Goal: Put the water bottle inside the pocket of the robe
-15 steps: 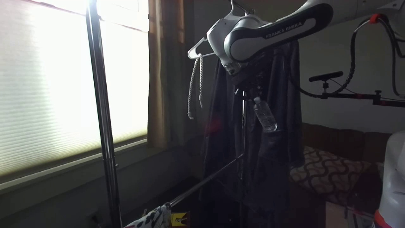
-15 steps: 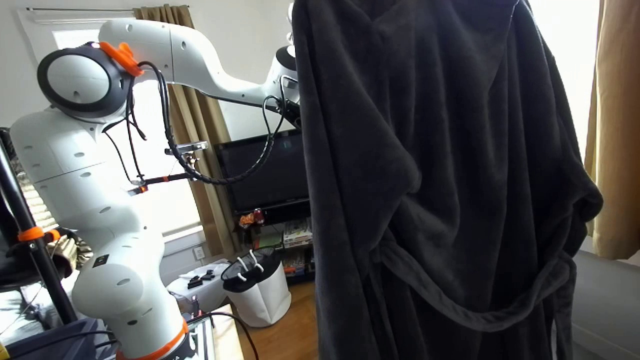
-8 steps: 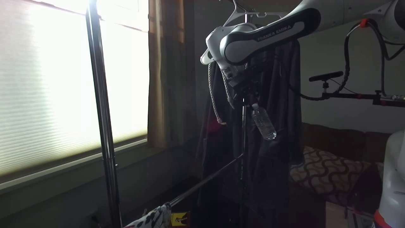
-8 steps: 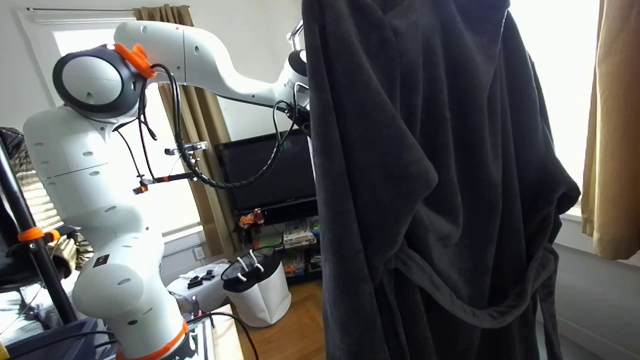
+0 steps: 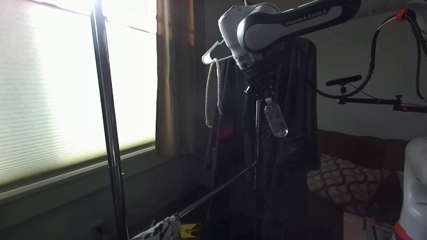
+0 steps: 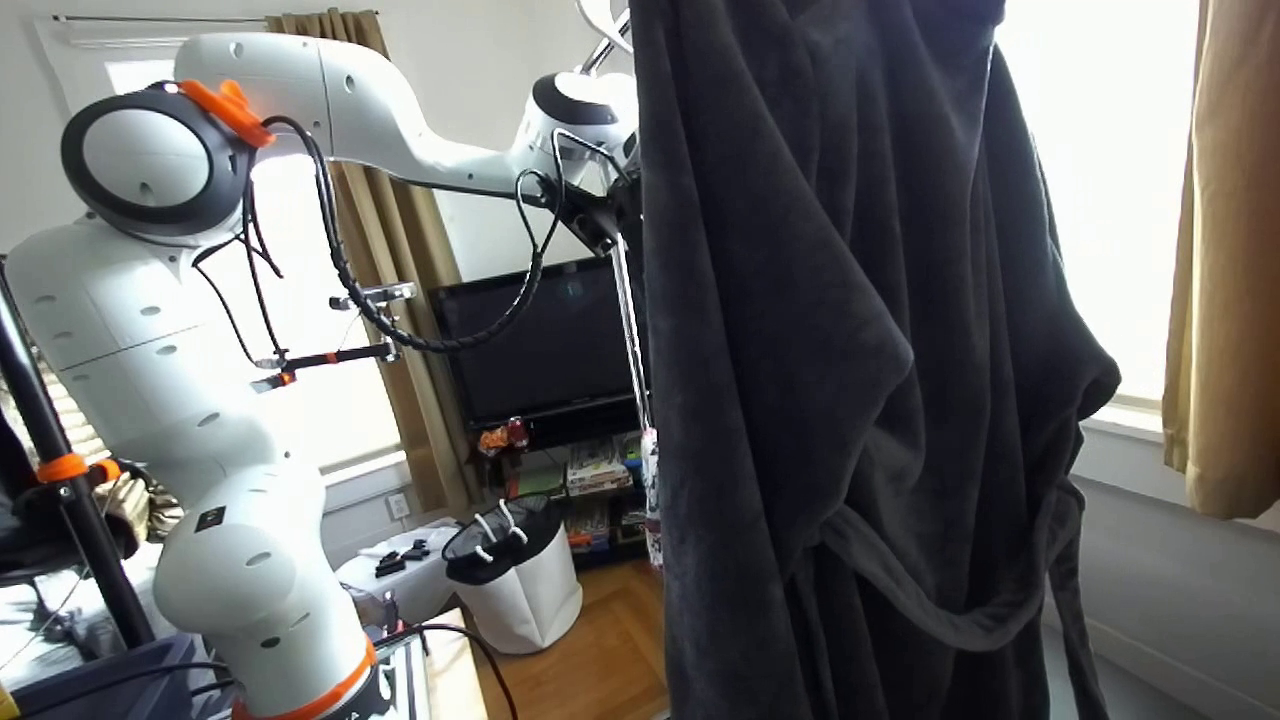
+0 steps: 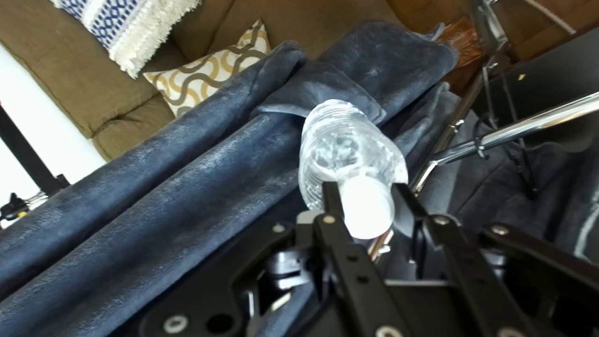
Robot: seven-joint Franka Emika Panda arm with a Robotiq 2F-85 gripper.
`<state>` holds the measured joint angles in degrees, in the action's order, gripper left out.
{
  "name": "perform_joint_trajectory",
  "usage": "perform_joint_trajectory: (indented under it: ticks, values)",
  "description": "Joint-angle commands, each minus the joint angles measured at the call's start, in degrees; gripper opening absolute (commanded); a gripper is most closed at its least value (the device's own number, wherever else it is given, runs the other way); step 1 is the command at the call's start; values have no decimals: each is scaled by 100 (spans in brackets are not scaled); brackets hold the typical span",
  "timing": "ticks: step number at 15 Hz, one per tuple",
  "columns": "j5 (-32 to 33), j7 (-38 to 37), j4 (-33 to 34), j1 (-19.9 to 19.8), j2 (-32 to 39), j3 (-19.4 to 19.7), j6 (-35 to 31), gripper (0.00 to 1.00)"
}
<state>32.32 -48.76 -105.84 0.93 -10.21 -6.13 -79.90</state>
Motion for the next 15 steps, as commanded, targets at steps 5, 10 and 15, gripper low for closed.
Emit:
perform_joint_trajectory:
  ticks: [5,10,15]
  values:
    - [118,147,-641,147,-610,-139,-377,8]
    - [17,145,-1723,235,-1313,-182,-714,8]
    - [-32,212,-1925,103,-1296,-165,-1063,31]
